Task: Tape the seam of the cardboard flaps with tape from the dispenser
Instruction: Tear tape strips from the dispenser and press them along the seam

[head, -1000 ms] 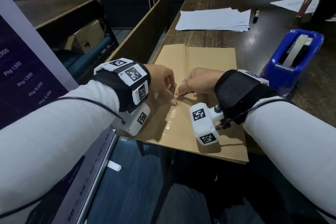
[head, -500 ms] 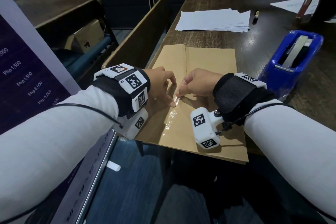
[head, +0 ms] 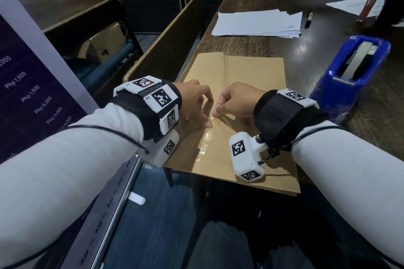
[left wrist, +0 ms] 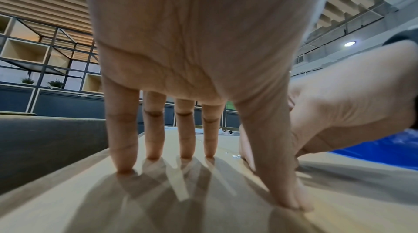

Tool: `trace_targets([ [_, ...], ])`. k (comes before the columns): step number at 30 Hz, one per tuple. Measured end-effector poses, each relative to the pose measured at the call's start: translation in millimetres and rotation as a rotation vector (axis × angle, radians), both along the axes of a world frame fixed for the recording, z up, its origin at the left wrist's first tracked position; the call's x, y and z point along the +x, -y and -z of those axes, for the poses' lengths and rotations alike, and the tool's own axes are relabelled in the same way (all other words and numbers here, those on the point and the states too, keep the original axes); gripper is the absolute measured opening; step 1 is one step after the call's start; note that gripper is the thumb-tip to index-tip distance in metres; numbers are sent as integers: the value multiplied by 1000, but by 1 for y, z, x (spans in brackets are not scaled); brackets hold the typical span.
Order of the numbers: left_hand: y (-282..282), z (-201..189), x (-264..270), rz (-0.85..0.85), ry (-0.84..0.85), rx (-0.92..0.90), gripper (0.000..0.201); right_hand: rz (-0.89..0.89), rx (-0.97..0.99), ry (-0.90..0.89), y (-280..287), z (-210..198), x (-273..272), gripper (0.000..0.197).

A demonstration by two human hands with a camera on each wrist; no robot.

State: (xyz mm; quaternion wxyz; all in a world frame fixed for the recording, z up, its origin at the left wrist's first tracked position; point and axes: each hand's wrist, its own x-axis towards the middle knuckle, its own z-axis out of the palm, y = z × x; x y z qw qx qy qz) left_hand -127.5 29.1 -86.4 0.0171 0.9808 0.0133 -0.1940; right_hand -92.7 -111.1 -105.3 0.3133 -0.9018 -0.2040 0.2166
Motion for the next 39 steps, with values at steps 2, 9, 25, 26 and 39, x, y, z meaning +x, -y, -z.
trace_targets([
  [2, 0, 1, 0, 2, 2, 1, 82, -2, 2, 8, -1, 0, -1, 8],
  [9, -1, 2, 0, 13, 6, -6, 81, -13, -23, 28, -3, 1, -2, 10],
  [25, -3, 4, -6, 50, 39, 46, 76, -77, -222, 68, -1, -12, 3, 26],
  [26, -3, 3, -7, 58, 39, 51, 74, -86, -207, 91, 1, -14, 0, 19],
  [39, 0, -4, -57, 196, 42, -66, 36, -327, -386, 302, 33, -28, -52, 42],
])
